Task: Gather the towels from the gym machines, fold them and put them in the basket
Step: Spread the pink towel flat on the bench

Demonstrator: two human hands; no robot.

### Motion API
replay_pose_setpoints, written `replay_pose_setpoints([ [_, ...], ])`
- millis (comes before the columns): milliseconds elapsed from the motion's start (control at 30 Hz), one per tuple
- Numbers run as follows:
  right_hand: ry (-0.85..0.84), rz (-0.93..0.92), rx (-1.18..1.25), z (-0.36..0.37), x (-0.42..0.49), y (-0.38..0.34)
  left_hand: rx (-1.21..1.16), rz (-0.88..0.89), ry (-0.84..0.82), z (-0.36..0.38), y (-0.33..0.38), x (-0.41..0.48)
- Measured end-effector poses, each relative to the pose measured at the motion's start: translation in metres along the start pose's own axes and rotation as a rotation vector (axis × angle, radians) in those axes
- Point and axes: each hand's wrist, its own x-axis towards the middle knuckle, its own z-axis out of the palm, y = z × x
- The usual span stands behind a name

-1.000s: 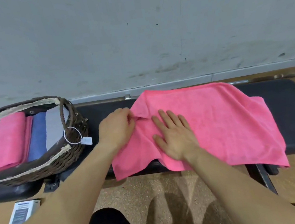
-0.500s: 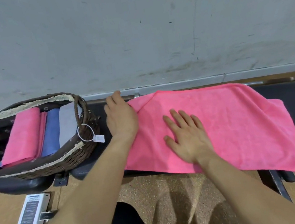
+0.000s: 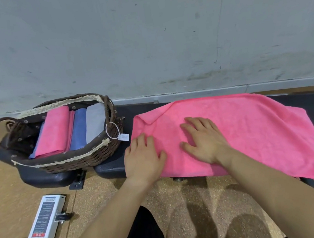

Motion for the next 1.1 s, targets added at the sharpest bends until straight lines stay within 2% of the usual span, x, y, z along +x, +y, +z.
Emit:
replay_pose_setpoints([
  [100, 0.026, -0.098, -0.015, -0.012, 0.027, -0.021, -0.021, 0.087, 0.047, -0.005, -0.001, 0.025],
  [167, 0.000, -0.144, -0.028, -0.011, 0.046, -0.033, -0.068, 0.119, -0.010, 0.003, -0.003, 0.036],
  [400, 0.029, -0.199, -0.093, -0.008, 0.094, -0.035, -0.113, 0.106, -0.035, 0.021, -0.011, 0.035],
  [600, -0.093, -0.188, -0.154, -0.015, 0.140, -0.034, -0.113, 0.109, -0.015, 0.024, -0.010, 0.036],
  [733, -0.045, -0.093, -0.142, -0.019, 0.169, -0.042, -0.107, 0.111, -0.016, 0.025, -0.010, 0.037],
  [833, 0.105, 0.095, -0.097, -0.020, 0.181, -0.046, -0.117, 0.103, -0.014, 0.025, -0.009, 0.036],
  [933, 0.179, 0.240, -0.070, -0.021, 0.177, -0.043, -0.118, 0.097, -0.031, 0.024, -0.009, 0.037],
  [1100, 0.272, 0.262, -0.041, -0.022, 0.140, -0.027, -0.091, 0.096, -0.079, 0.021, -0.009, 0.038],
])
